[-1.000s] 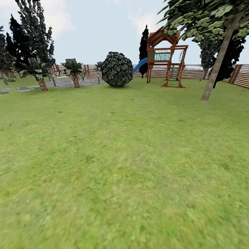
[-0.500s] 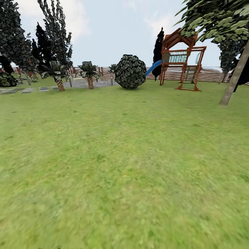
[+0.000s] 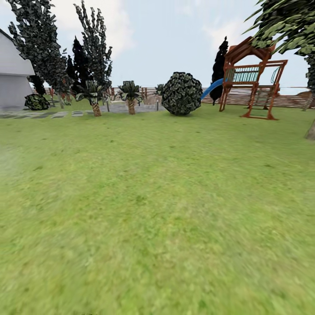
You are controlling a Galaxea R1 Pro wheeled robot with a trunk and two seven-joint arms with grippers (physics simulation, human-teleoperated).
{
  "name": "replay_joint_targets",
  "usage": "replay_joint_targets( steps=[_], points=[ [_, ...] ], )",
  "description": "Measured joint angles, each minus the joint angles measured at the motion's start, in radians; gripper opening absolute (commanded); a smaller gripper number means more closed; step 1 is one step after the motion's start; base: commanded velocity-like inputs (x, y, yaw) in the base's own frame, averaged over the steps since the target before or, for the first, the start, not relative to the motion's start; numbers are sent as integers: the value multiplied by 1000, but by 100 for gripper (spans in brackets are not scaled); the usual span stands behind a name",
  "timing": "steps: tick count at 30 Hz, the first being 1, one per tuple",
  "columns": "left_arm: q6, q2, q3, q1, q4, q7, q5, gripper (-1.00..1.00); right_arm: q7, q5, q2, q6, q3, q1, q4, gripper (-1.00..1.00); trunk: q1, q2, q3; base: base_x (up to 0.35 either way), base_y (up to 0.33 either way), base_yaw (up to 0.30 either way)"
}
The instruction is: Take the three Easter eggs out of the wicker basket on the lawn in the garden, then place them on the lawn next to a single tree (choose any tree) so that all three eggs are next to the same tree and none are left in the basket.
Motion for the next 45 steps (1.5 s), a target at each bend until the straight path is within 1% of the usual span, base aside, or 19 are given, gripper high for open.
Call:
replay_joint_targets(
  steps=[45],
  points=[
    [-2, 0, -1, 0, -1, 0, 0, 100, 0, 0, -1, 0, 0, -2, -2, 100, 0, 0, 48, 0, 0, 240]
  ],
)
